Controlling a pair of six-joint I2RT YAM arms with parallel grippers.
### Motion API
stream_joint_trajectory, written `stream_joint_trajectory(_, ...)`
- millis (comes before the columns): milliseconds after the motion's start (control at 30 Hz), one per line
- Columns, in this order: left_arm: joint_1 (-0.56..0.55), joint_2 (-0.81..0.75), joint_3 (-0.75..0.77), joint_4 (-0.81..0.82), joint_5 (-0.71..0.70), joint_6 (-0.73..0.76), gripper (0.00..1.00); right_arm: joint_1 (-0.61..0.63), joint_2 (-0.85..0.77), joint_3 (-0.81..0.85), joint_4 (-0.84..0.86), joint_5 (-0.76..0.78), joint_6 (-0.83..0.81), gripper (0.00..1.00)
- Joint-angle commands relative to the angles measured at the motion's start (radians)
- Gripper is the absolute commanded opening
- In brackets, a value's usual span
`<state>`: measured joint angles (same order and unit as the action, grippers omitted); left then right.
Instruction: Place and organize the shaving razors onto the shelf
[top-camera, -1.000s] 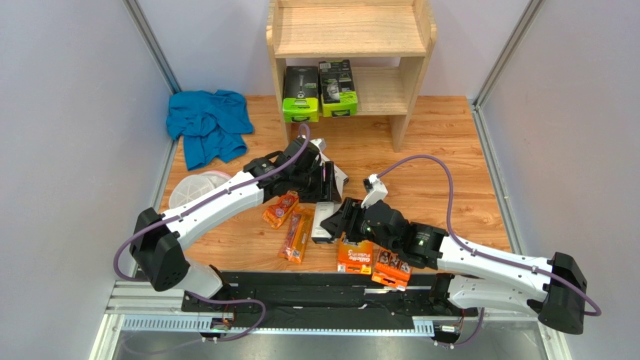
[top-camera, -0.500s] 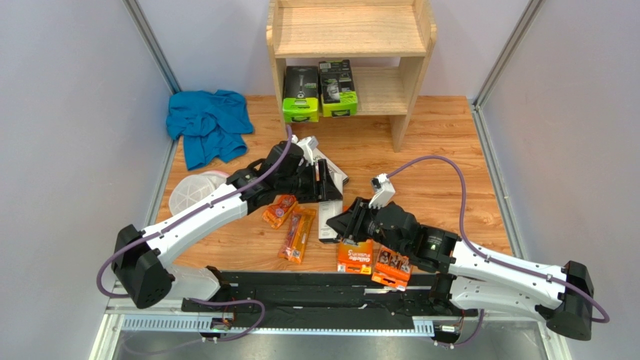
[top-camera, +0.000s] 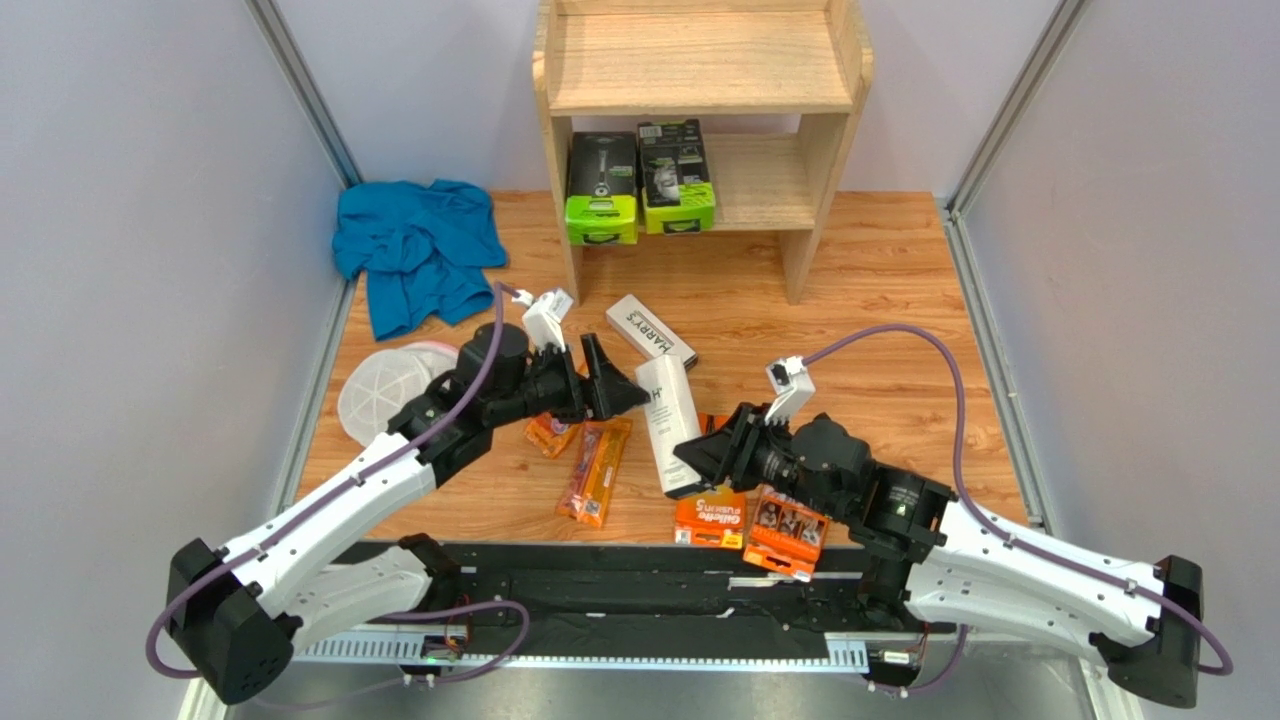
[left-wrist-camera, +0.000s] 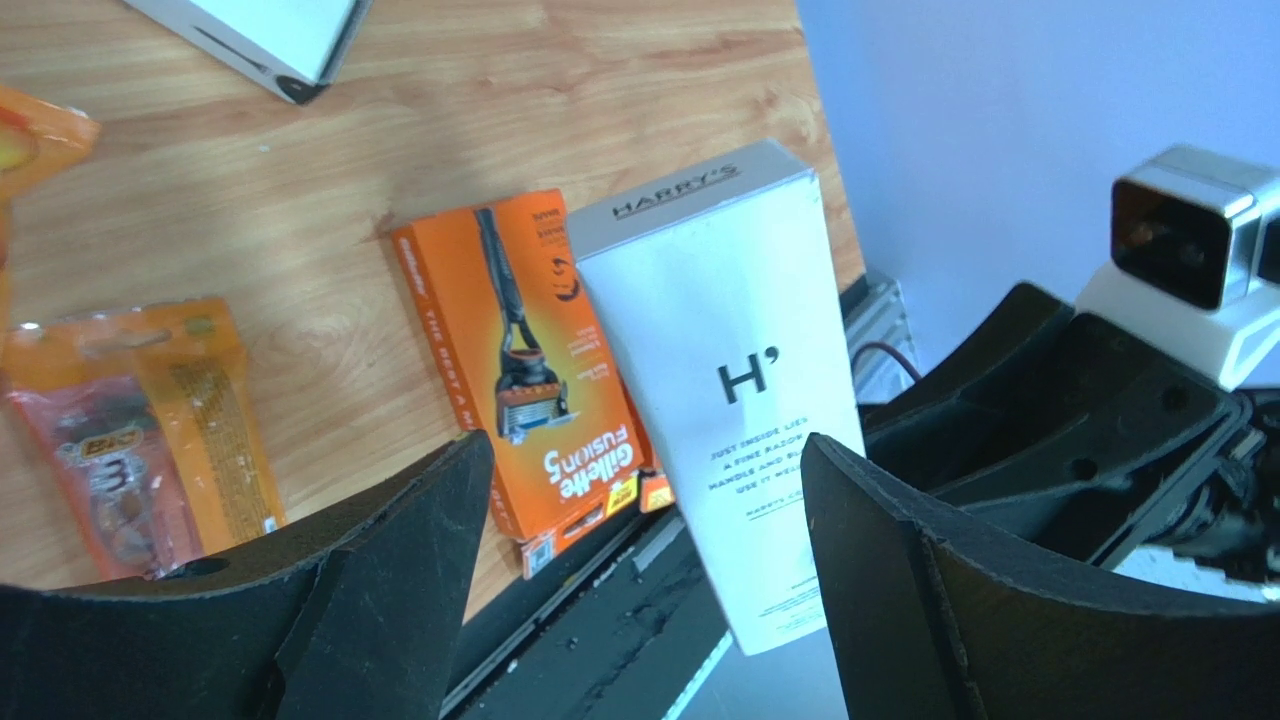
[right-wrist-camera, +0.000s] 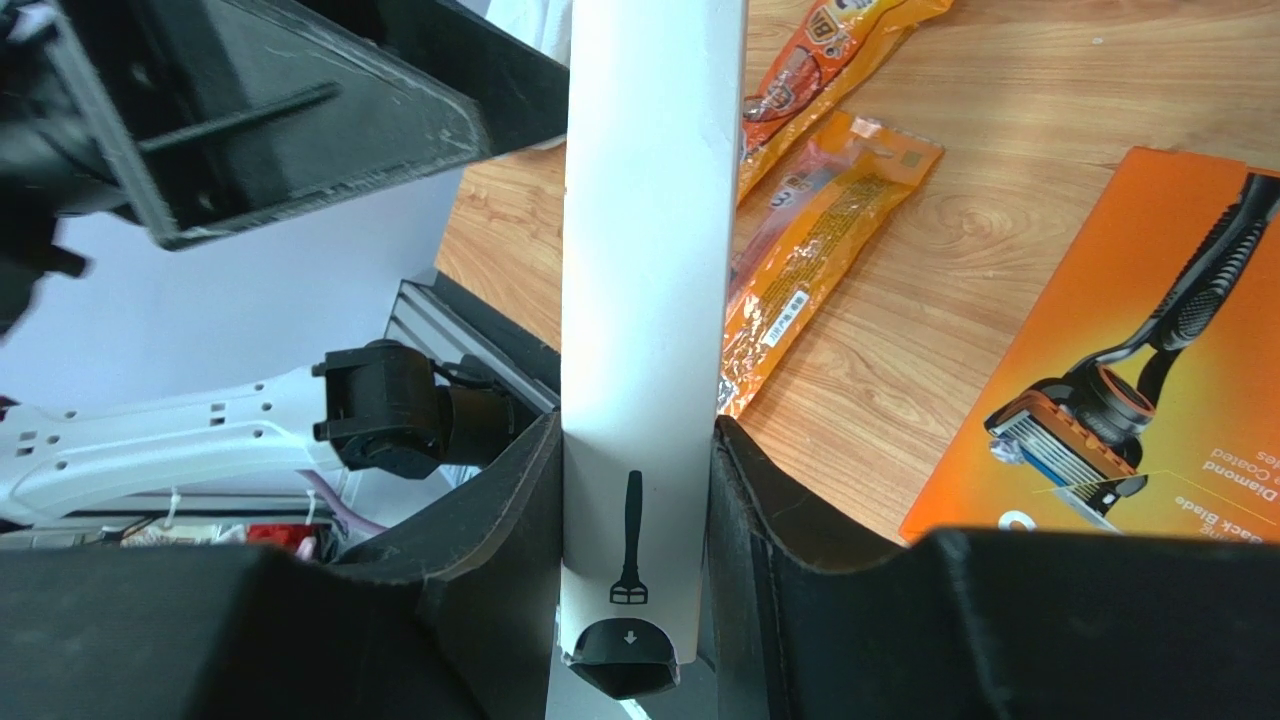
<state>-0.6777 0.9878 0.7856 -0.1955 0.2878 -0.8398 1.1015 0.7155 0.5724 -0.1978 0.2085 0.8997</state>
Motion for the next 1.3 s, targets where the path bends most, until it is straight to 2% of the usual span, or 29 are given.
stream_joint_trajectory(0,0.020,-0.055,-0.147,0.362,0.112,-0.071,0.84,-0.017,-0.056,0.000,0.064,-0.064,-0.031,0.23)
stream_joint_trajectory(67,0.036,-0.070,-0.262,0.529,0.172,-0.146,0.85,-0.028,-0.070,-0.005,0.081,-0.089,-0.033,0.23)
stream_joint_trajectory(100,0.043,-0.072,-0.296,0.688,0.185,-0.172,0.85,-0.035,-0.083,-0.003,0.087,-0.113,-0.035,0.23)
stream_joint_trajectory(167,0.052,-0.063,-0.359,0.813,0.212,-0.218,0.86,-0.043,-0.091,-0.003,0.098,-0.138,-0.039,0.23)
stream_joint_trajectory(267,0.052,-0.006,-0.378,0.985,0.276,-0.251,0.86,-0.049,-0.076,0.004,0.123,-0.195,-0.054,0.23)
stream_joint_trajectory(400,0.052,0.090,-0.414,1.325,0.332,-0.323,0.86,-0.052,-0.013,0.026,0.144,-0.320,-0.062,0.23)
stream_joint_trajectory(500,0.052,0.149,-0.405,1.424,0.369,-0.358,0.84,-0.051,0.028,0.041,0.181,-0.365,-0.067,0.23)
stream_joint_trajectory(600,0.052,0.190,-0.381,1.424,0.401,-0.377,0.69,-0.051,0.035,0.050,0.176,-0.351,-0.070,0.23)
stream_joint_trajectory(633,0.052,0.196,-0.379,1.426,0.405,-0.383,0.57,-0.051,0.030,0.050,0.166,-0.344,-0.071,0.24)
stream_joint_trajectory(767,0.052,0.206,-0.375,1.391,0.413,-0.384,0.31,-0.052,-0.002,0.047,0.126,-0.291,-0.070,0.29)
stream_joint_trajectory(800,0.052,0.206,-0.372,1.381,0.416,-0.383,0.21,-0.052,-0.017,0.041,0.117,-0.282,-0.064,0.33)
stream_joint_trajectory(900,0.052,0.206,-0.359,1.343,0.412,-0.386,0.04,-0.052,-0.048,0.026,0.101,-0.242,-0.047,0.46)
stream_joint_trajectory(967,0.052,0.206,-0.345,1.325,0.406,-0.389,0.03,-0.052,-0.071,0.011,0.087,-0.210,-0.036,0.55)
stream_joint_trajectory(1000,0.052,0.206,-0.341,1.318,0.392,-0.392,0.02,-0.052,-0.100,0.006,0.080,-0.175,-0.032,0.64)
stream_joint_trajectory(1067,0.053,0.204,-0.322,1.291,0.369,-0.395,0.02,-0.052,-0.134,-0.009,0.060,-0.124,-0.019,0.75)
stream_joint_trajectory(1100,0.053,0.203,-0.315,1.282,0.343,-0.398,0.02,-0.054,-0.157,-0.017,0.052,-0.110,-0.012,0.83)
stream_joint_trajectory(1200,0.055,0.206,-0.292,1.278,0.260,-0.438,0.01,-0.052,-0.241,-0.052,0.028,-0.048,0.010,0.91)
stream_joint_trajectory(1267,0.053,0.215,-0.270,1.272,0.212,-0.470,0.00,-0.052,-0.295,-0.084,0.023,-0.011,0.033,0.92)
